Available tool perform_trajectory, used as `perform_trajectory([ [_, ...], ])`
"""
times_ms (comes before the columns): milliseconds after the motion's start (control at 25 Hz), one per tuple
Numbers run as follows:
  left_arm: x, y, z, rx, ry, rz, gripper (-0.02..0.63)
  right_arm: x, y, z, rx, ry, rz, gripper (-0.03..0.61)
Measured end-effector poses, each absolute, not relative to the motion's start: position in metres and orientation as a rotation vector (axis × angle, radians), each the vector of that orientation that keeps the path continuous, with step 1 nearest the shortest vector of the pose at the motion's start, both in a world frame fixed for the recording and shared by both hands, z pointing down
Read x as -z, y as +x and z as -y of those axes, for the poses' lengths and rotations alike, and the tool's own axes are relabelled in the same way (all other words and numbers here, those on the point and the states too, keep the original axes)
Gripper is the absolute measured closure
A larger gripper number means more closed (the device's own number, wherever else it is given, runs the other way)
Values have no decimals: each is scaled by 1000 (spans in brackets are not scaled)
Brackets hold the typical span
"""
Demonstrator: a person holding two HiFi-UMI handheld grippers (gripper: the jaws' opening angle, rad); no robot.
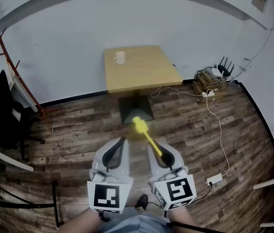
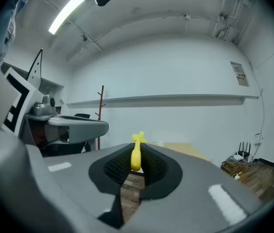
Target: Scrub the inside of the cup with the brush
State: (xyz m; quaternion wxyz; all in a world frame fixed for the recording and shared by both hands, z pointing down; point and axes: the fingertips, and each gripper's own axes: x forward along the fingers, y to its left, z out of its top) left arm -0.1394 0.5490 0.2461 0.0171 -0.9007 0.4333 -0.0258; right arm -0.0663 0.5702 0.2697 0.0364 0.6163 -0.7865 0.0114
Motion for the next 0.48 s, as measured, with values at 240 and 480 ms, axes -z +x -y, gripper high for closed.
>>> perform_trajectory([
  [240,-252,-123,-553,97,-2808,-1321,594,-276,-51,-575,-54,1902,2410,538],
  [480,-256,-97,-560,105,-2828,-1295,594,-280,-24,-584,-83,1942,2415,538],
])
